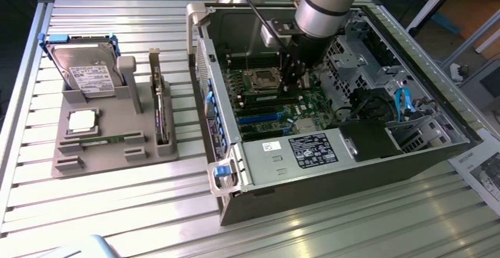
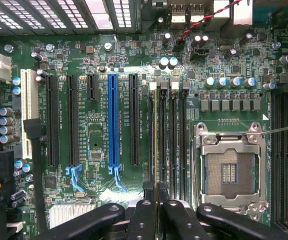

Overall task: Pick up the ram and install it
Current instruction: 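Insert the ram into the slot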

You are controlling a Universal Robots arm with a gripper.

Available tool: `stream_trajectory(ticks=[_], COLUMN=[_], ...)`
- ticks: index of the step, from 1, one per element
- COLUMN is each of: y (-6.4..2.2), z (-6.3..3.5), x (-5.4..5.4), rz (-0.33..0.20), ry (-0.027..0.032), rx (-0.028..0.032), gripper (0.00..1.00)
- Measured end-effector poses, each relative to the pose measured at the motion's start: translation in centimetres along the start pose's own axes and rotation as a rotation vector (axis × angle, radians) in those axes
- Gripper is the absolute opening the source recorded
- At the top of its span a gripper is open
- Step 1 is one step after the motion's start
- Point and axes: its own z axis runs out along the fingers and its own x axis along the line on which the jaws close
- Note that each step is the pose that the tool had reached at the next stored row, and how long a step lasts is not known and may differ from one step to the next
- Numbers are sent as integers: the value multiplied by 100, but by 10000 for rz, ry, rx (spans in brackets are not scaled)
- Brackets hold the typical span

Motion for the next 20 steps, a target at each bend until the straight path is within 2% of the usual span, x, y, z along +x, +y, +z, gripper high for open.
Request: stream_trajectory(ticks=[20], y=[-1], z=[40], x=[-9], rz=[-82], ry=[7], rx=[0], gripper=[12])
